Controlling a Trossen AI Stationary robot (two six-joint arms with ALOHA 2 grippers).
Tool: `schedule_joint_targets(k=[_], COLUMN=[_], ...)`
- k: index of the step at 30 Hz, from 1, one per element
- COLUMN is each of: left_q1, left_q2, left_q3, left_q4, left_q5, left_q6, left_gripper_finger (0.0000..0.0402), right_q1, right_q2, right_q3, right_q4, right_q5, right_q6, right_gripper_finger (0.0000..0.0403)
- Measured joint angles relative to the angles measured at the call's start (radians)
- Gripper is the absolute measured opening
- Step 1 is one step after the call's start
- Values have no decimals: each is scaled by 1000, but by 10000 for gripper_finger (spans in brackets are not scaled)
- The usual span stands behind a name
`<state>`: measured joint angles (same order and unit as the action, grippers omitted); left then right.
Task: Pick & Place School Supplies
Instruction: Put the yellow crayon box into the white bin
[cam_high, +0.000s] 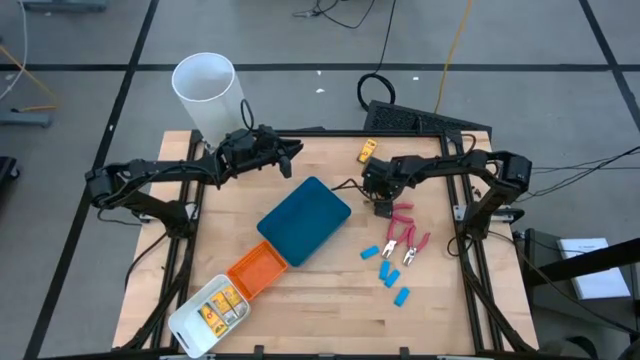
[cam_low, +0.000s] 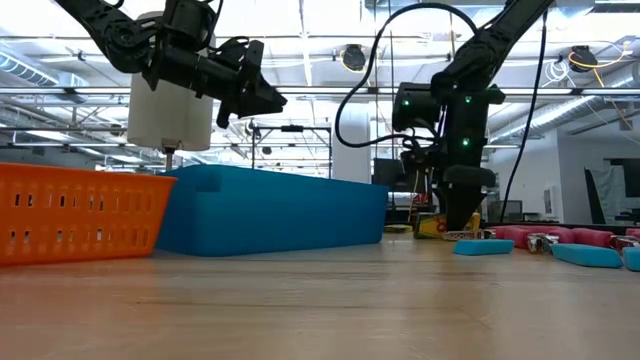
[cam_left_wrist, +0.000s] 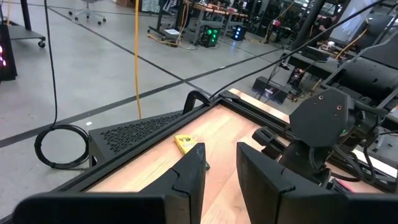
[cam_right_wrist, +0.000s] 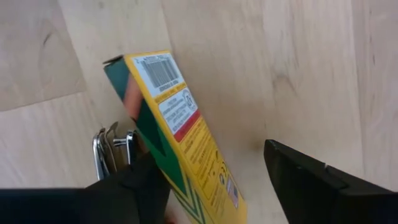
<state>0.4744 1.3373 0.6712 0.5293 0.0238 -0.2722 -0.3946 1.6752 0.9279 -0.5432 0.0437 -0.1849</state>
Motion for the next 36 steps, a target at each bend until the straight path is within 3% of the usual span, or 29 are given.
schedule_joint_targets(k=[19, 25, 36], left_q1=[0, 0, 0], left_q2=[0, 0, 0], left_q3=[0, 0, 0], left_q4=[0, 0, 0], left_q5=[0, 0, 0], left_q6=[-1, 2, 3], left_gripper_finger=[93, 93, 93], right_q1=[0, -4, -11], right_q2=[-9, -77, -203], right_q3=[-3, -7, -5], right_q4=[-17, -16, -10], right_q5=[-8, 39, 16], right_q6=[-45, -32, 42], right_gripper_finger=[115, 86, 27])
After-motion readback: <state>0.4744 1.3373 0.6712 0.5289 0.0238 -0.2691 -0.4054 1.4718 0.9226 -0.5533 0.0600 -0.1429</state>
